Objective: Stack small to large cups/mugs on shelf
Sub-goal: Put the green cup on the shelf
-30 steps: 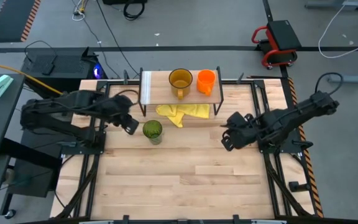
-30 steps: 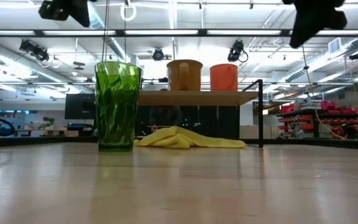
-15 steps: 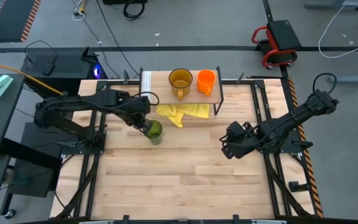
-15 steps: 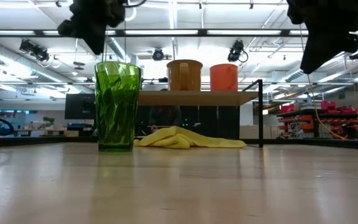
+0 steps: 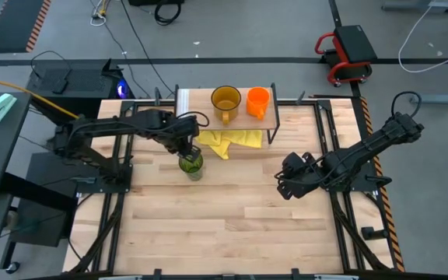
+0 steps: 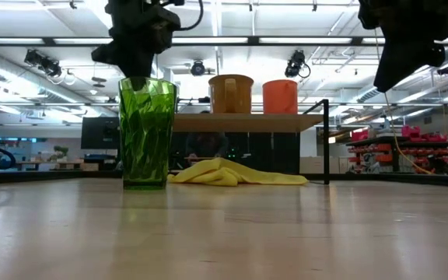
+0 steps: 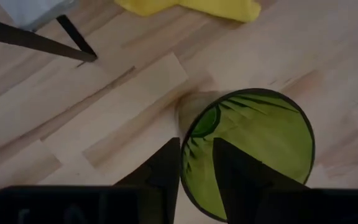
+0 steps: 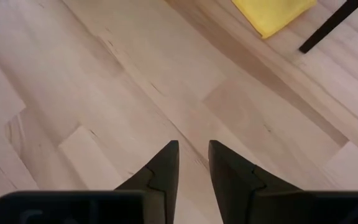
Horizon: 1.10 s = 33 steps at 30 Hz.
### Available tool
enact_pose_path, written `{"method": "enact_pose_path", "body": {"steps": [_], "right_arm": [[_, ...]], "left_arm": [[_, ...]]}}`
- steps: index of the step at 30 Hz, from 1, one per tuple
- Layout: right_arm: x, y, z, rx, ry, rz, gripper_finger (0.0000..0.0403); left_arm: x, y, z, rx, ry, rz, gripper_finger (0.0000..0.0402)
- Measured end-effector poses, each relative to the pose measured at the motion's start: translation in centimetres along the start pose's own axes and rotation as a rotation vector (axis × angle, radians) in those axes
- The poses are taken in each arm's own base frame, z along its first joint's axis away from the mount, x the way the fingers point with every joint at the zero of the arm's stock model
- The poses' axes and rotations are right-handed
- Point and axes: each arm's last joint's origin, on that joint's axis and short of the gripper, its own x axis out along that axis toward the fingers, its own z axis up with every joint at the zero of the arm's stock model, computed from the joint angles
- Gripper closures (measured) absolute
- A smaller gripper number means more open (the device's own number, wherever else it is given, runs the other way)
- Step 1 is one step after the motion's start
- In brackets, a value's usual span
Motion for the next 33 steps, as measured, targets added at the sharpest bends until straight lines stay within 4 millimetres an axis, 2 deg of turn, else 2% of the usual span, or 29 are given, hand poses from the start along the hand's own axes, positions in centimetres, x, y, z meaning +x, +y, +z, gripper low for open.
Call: {"method": "enact_pose_path", "body": {"steps": [9, 33], "right_arm": [[0.01, 0.06, 0.02, -0.005, -0.002, 0.005, 0.0308], [0.0, 0.31, 0.14, 0.008, -0.013, 0.028, 0.0309]], "left_arm": [[1.0, -0.31, 0.31, 0.025, 0.035, 0.01, 0.0298], [0.93, -0.02, 0.53, 0.034, 0.048, -0.011, 0.0305]]}}
